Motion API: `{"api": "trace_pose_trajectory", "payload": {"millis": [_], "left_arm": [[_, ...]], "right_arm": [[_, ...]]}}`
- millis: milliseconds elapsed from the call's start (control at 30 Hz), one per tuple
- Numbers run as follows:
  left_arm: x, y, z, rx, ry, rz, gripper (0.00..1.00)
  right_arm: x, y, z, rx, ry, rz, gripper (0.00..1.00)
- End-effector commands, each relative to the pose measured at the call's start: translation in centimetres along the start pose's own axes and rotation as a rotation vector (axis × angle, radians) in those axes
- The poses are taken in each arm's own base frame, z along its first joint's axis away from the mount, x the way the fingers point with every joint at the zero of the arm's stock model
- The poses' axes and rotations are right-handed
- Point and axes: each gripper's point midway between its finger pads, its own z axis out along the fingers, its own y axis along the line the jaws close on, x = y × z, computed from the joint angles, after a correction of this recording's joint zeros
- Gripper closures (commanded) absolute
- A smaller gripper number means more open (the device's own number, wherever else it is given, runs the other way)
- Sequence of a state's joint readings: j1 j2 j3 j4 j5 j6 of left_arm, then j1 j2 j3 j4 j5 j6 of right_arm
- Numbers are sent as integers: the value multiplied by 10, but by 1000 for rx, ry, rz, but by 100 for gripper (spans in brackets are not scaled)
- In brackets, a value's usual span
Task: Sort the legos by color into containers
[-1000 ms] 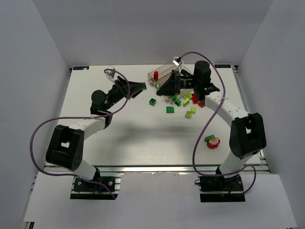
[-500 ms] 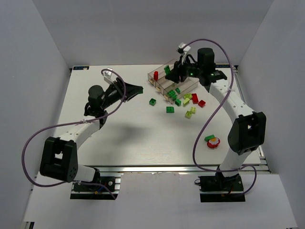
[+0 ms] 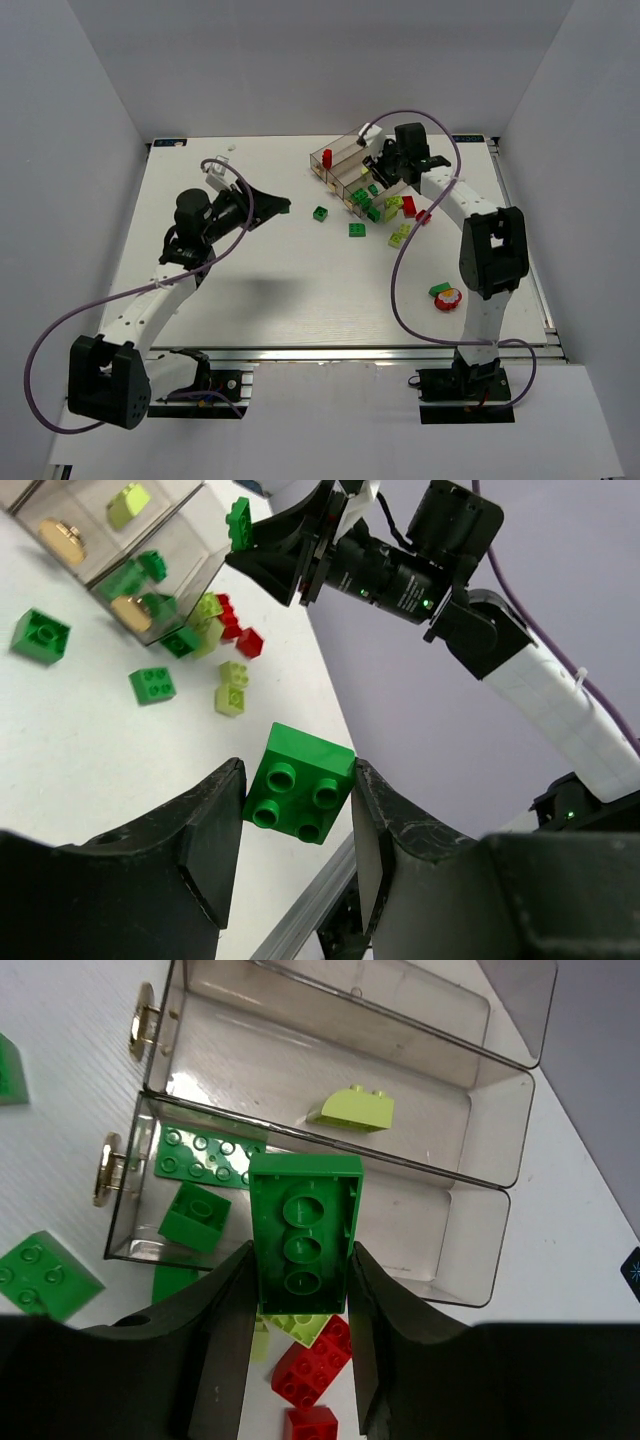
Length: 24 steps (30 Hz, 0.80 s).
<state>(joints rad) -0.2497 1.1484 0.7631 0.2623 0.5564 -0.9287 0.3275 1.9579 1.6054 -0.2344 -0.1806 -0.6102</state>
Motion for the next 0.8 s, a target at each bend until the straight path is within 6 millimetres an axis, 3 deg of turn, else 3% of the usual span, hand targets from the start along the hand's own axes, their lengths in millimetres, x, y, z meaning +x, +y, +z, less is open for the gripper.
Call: {"api": "trace_pose_trajectory", "payload": {"millis": [0,367,500,633,767], "left_arm": [[5,12,-9,-56,-6,10,100],[14,18,-20,-73,-18,-6,100],[15,18,-21,-74,-17,-7,100],[13,16,-21,-70,-23,-11,100],[10,14,-17,-69,-26,-7,99]], "right_arm": [[-10,-21,7,63,-20,-75,98],[1,-10,36,11,-19,10,78],[3,-7,43,-2,-21,34,64],[8,-4,47,-12,-9,40,39],[6,-5,42,-21,-22,61,27]]}}
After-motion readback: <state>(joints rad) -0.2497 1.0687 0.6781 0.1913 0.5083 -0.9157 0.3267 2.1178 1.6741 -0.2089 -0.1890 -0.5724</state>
